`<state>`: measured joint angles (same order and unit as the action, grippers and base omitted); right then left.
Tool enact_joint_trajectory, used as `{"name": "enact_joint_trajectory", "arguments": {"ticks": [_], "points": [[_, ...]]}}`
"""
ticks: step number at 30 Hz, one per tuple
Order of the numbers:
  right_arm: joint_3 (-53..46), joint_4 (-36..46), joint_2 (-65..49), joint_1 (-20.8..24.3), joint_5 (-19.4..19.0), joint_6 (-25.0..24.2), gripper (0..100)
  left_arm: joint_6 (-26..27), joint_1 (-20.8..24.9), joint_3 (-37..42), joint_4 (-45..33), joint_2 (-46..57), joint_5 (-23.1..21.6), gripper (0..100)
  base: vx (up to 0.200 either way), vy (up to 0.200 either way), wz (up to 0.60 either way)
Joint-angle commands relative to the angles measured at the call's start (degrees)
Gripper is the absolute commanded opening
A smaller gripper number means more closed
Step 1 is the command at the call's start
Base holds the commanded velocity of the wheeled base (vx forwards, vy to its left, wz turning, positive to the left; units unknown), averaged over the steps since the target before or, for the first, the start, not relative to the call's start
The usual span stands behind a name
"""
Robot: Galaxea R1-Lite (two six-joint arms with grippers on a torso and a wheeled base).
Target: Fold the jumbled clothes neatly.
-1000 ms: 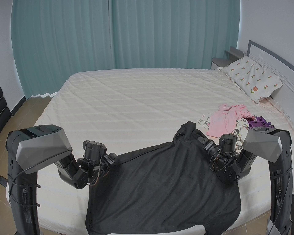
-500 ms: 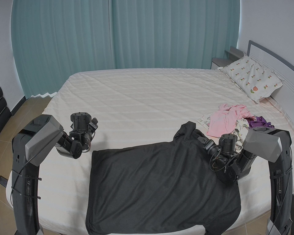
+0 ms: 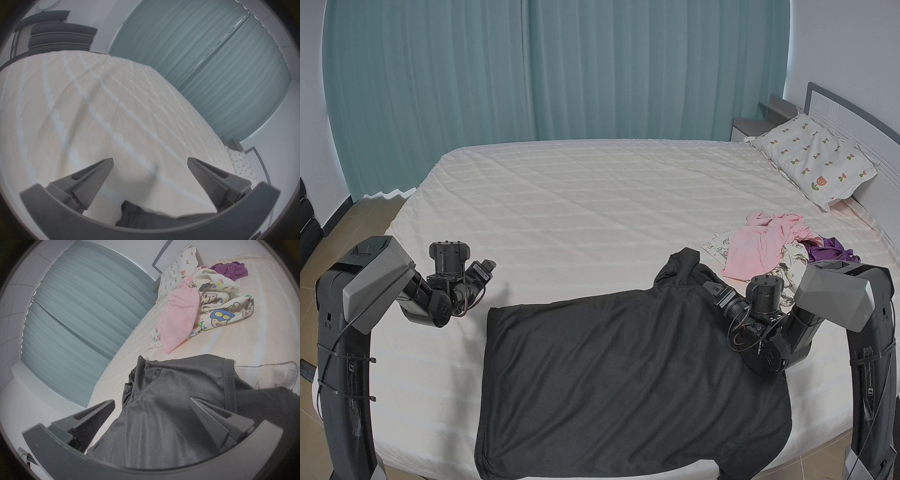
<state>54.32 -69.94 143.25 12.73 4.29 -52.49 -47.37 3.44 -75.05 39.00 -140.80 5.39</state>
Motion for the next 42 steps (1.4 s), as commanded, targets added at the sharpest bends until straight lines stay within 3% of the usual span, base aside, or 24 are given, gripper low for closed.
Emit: {"name": "enact_joint_trajectory", "arguments": {"ticks": [1, 17, 24, 25, 36, 42], "points": [[-0.09, 0.06, 0.19, 0.11, 0.02, 0.02, 100, 0.18, -0.01, 2.1, -0.24, 0.53, -2.22, 100, 0.0, 0.0, 0.0], [0.08, 0.06, 0.45, -0.07, -0.16, 0.2, 100, 2.9, 1.04, 13.52, 0.47, 2.46, -7.94, 100, 0.0, 0.0, 0.0], [0.43, -0.02, 0.89, -0.25, -0.07, 0.2, 100, 2.55, 2.8, 15.37, 5.3, 2.02, -8.46, 100, 0.0, 0.0, 0.0], [0.52, -0.02, 0.98, -0.42, -0.07, 0.2, 100, 2.55, 2.8, 15.37, 6.18, 1.67, -8.46, 0, 0.0, 0.0, 0.0], [1.23, -0.64, 0.01, -2.71, -0.34, 0.29, 100, 2.2, 0.78, 12.99, 11.19, -0.53, -2.49, 0, 0.0, 0.0, 0.0], [1.84, -1.43, -2.01, -6.22, -4.55, 0.2, 100, -2.64, -0.63, 10.97, 14.09, -0.97, -0.99, 0, 0.0, 0.0, 0.0]]}}
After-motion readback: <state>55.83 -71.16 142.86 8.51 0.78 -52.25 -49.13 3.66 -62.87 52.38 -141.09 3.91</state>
